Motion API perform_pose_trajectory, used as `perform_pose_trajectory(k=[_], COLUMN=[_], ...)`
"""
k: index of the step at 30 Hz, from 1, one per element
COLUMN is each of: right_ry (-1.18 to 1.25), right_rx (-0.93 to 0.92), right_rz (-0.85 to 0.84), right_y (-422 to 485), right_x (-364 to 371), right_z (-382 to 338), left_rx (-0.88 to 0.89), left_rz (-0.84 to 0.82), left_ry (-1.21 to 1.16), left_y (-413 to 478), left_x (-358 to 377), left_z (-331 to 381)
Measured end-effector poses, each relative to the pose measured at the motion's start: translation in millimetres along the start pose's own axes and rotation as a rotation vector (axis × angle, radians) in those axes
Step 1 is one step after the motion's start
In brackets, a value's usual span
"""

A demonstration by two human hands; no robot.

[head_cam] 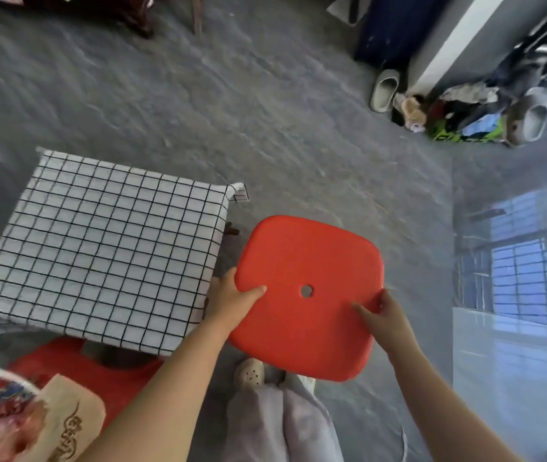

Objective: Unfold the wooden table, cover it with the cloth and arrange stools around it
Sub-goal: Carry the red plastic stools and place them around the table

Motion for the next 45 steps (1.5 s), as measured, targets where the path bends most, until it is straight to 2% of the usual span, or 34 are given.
perform_pose_trajectory(k=[11, 19, 22, 26, 30, 37, 41, 45], right_ry=[-0.012, -0.031, -0.122, -0.226, -0.25, -0.289, -0.33, -0.372], right_rx=[0.063, 0.092, 0.028, -0.171, -0.487, -1.0, -1.261, -1.485], right_rz=[-0.076, -0.087, -0.081, -0.006, 0.078, 0.073, -0.017, -0.123], right_y=[124.3, 136.2, 121.4, 78.4, 5.6, -159.5, -262.1, -358.2], right_x=[103.1, 110.9, 105.0, 82.1, 47.3, -2.3, 2.6, 35.3], right_z=[41.0, 50.6, 30.0, -30.4, -113.5, -233.0, -274.2, -290.7], left_rx=[-0.112, -0.053, -0.025, 0.109, 0.222, 0.401, 0.4, 0.259], left_rz=[-0.068, -0.069, -0.084, 0.058, 0.289, 0.76, 1.016, 1.178], left_ry=[-0.015, 0.048, 0.079, 0.125, 0.054, 0.022, 0.076, 0.139], left_y=[128.9, 141.2, 124.6, 87.6, 26.3, -145.0, -251.4, -344.6], left_x=[46.8, 61.1, 58.1, 23.5, -45.1, -175.8, -227.3, -262.0], left_z=[-89.1, -90.8, -83.5, -43.7, 7.4, 64.4, 57.7, 1.9])
Point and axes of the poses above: each hand's wrist, its own y-axis towards the middle knuckle, its own x-axis out of the palm, z = x × y, the point moved 4 cm from there along y, towards the middle knuckle, and after that the axes turned 4 degrees about x, right-handed, at the moved point
